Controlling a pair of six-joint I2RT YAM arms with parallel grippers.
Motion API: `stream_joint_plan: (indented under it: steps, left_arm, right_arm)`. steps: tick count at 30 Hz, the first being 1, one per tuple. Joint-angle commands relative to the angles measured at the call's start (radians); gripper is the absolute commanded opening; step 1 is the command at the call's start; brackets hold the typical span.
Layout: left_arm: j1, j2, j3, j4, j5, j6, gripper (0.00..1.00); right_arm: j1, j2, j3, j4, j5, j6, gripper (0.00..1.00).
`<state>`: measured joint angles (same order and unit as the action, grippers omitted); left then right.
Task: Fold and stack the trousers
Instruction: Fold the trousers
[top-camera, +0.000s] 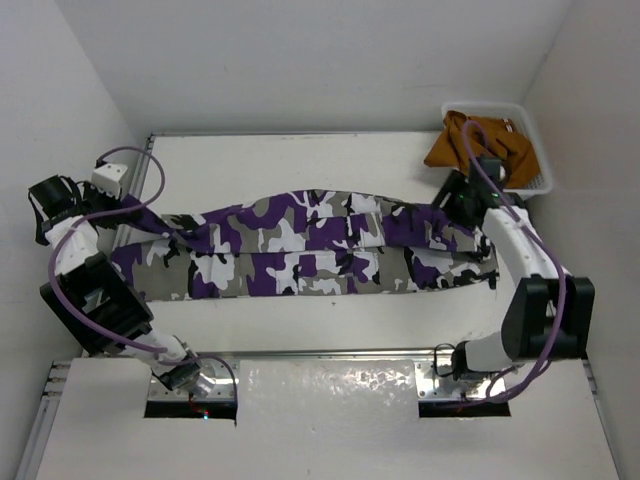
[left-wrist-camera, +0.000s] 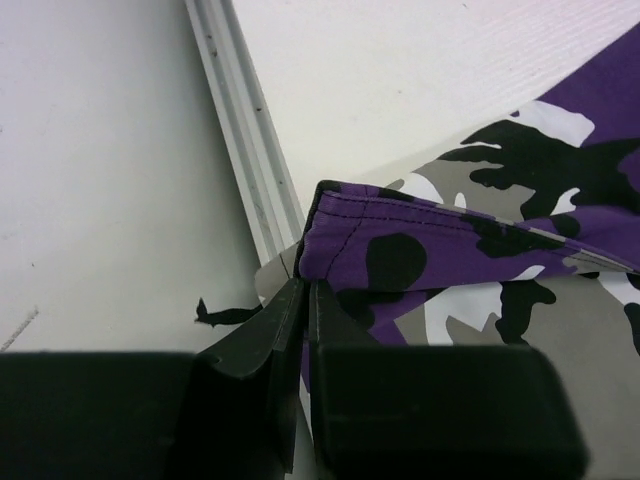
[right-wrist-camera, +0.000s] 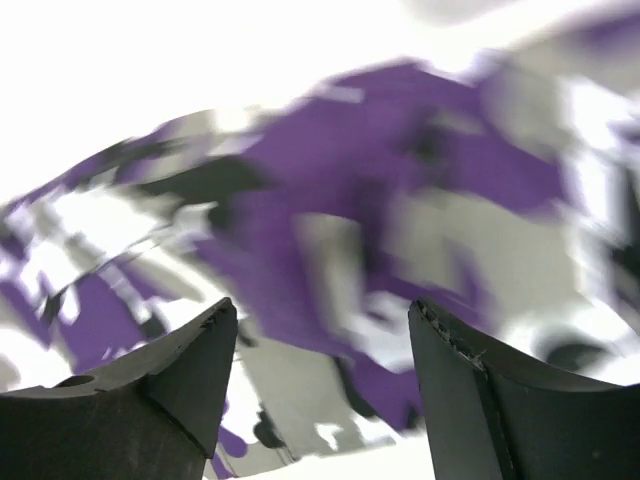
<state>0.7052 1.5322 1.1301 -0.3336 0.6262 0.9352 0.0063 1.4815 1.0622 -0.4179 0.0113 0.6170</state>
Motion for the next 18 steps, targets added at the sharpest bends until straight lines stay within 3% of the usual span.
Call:
stream_joint_plan:
  steps: [1, 11, 18]
  left_arm:
    - [-0.006, -0.043, 0.005, -0.033, 0.033, 0.043, 0.04]
    - [-0.006, -0.027, 0.036, -0.054, 0.044, 0.039, 0.04]
    - [-0.006, -0.026, 0.04, -0.077, 0.029, 0.048, 0.03]
  right_arm:
    - [-0.072, -0.047, -0.088, -0.203, 0.084, 0.194, 0.67]
    - [-0.16, 0.052, -0.122, -0.071, 0.214, 0.388, 0.74]
    - [-0.186, 0.154, -0.123, -0.01, 0.302, 0.428, 0.71]
